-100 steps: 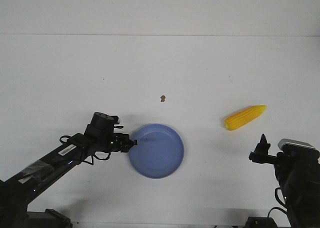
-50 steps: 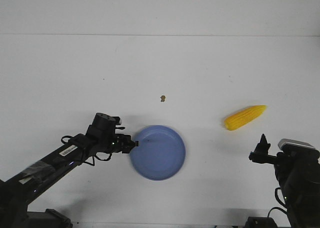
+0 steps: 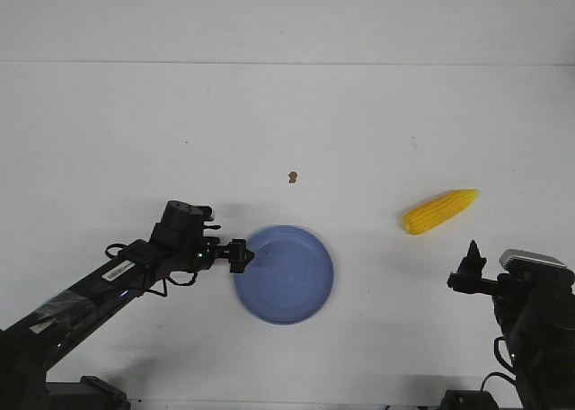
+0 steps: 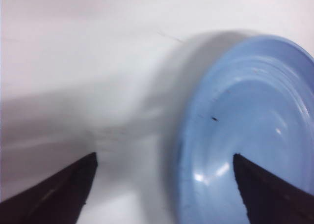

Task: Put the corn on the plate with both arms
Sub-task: 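Release the plate and pull the left gripper back from it, then reach the right gripper to the yellow corn cob and grasp it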

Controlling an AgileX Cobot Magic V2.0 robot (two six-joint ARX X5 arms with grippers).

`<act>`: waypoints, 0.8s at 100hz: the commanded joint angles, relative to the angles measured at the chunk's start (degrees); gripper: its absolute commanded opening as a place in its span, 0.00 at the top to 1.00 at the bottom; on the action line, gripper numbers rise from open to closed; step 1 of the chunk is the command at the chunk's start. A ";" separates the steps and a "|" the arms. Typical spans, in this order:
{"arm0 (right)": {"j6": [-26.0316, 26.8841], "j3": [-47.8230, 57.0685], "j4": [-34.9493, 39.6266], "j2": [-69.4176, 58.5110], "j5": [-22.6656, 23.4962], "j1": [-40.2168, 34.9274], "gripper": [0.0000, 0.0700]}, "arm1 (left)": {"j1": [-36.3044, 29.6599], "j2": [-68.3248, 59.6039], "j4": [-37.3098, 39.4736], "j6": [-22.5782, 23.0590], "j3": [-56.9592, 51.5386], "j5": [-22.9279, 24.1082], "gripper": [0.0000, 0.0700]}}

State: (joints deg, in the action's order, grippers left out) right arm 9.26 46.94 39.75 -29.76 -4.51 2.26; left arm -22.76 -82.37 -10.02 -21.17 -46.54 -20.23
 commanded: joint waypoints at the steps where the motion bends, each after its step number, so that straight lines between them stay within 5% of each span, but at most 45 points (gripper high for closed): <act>1: 0.42 0.94 -0.76 -0.20 0.02 -0.04 0.21 | 1.07 1.62 0.04 4.02 -0.37 1.38 0.14; 24: 3.17 0.94 -0.72 -0.46 0.81 -0.04 0.21 | 6.03 12.66 -0.24 15.61 -0.37 13.03 0.14; 50: 10.25 0.94 -2.01 -10.45 3.04 -0.04 0.21 | 9.79 22.21 -2.01 18.18 -0.37 17.70 0.14; 80: 19.23 1.27 -13.77 -31.61 3.21 0.04 0.21 | 10.38 23.52 -2.32 17.81 -0.37 17.68 0.14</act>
State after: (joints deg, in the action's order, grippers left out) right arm 24.99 47.07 27.79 -57.06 -1.45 2.26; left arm -12.38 -58.59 -12.51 -3.79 -46.54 -2.72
